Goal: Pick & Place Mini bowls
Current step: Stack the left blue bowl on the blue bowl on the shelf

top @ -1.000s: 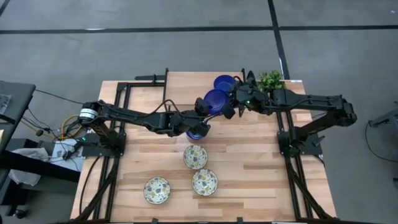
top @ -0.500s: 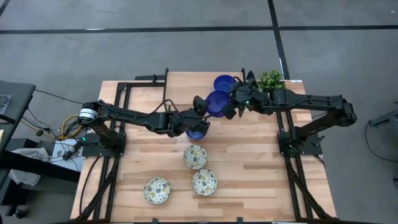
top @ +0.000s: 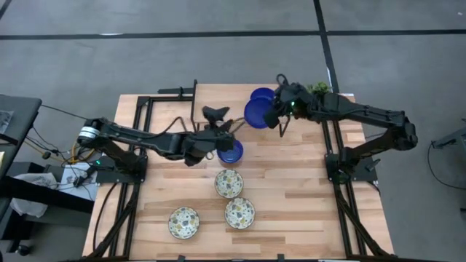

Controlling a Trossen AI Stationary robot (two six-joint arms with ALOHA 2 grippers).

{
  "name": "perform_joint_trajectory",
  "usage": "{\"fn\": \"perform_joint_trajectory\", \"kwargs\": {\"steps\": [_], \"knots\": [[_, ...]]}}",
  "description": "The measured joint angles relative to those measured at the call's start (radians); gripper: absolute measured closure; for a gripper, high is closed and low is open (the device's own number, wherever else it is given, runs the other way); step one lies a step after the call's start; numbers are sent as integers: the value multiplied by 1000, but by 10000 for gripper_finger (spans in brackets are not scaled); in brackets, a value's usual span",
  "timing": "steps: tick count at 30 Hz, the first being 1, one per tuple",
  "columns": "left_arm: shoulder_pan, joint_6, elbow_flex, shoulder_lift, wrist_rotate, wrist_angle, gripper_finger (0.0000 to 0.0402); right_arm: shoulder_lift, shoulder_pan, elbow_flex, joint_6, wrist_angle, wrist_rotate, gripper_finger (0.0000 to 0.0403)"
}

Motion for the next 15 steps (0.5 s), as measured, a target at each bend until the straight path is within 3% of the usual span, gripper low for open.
{"fn": "perform_joint_trajectory", "kwargs": {"steps": [7,11,15], "knots": [[-26,-200,0,-102,-99,-6,116,0,-133,97,-40,-109,-104,403],[-32,-294,-29,-164,-98,-6,116,0,-209,122,-84,-130,-169,403],[-32,-407,-132,-261,-54,-6,116,1,-279,125,-120,-134,-244,403]]}}
